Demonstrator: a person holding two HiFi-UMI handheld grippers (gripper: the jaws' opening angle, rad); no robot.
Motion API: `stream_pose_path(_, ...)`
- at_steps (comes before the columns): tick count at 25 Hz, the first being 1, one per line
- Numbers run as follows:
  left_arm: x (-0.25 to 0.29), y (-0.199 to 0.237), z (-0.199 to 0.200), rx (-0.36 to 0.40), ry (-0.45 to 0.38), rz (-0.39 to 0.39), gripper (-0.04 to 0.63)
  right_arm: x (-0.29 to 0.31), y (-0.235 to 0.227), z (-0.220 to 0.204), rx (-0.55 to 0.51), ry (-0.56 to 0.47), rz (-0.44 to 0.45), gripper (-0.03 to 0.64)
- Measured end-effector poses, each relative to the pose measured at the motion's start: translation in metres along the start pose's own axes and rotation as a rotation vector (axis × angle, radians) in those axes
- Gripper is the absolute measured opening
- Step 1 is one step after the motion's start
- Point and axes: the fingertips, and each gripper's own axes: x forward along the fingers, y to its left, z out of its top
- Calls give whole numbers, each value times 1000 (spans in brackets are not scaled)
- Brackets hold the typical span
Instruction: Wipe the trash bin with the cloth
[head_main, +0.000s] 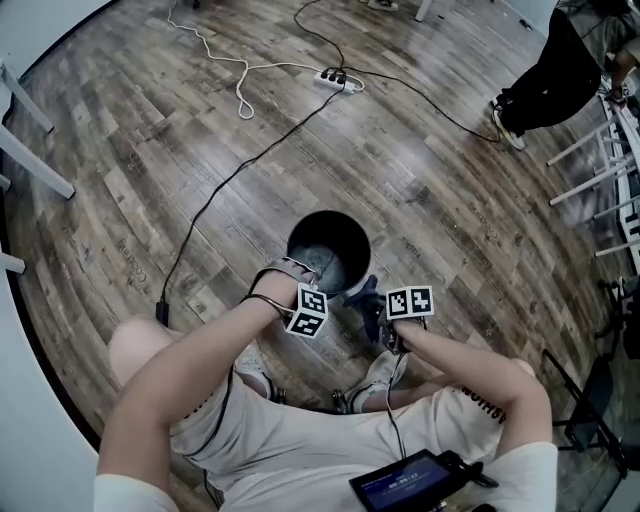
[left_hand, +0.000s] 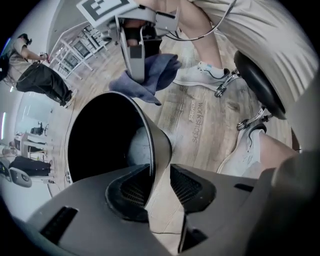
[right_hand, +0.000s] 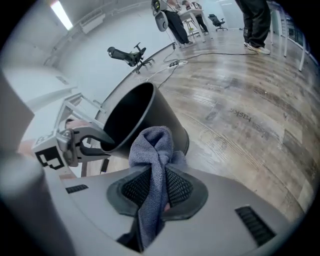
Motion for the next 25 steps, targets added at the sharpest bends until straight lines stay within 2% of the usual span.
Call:
stream_pose_path(3, 6, 1, 2, 10, 3, 35, 124, -7, 23, 1, -10, -46, 41, 66)
stream_pose_path(5, 6, 10, 0, 5, 5, 50, 91, -4, 31, 11, -16, -71, 57, 66)
stream_pose_path(8, 1, 15, -5, 21, 31, 38, 77, 7, 37, 24, -16, -75, 58, 66)
stream_pose_path(13, 2, 10, 4, 38, 31, 41, 66, 29, 13, 18, -31, -60, 16, 66)
stream_pose_path(17, 1, 3, 10, -7, 38, 20, 63, 61, -9, 3, -49, -12, 3, 66)
stream_pose_path(21, 0, 11, 14, -47, 41, 20, 63, 95, -37, 0, -39, -8, -8, 66)
stream_pose_path(25, 0, 11, 17, -72, 31, 13, 63, 132, -60, -14, 14, 6, -23, 66)
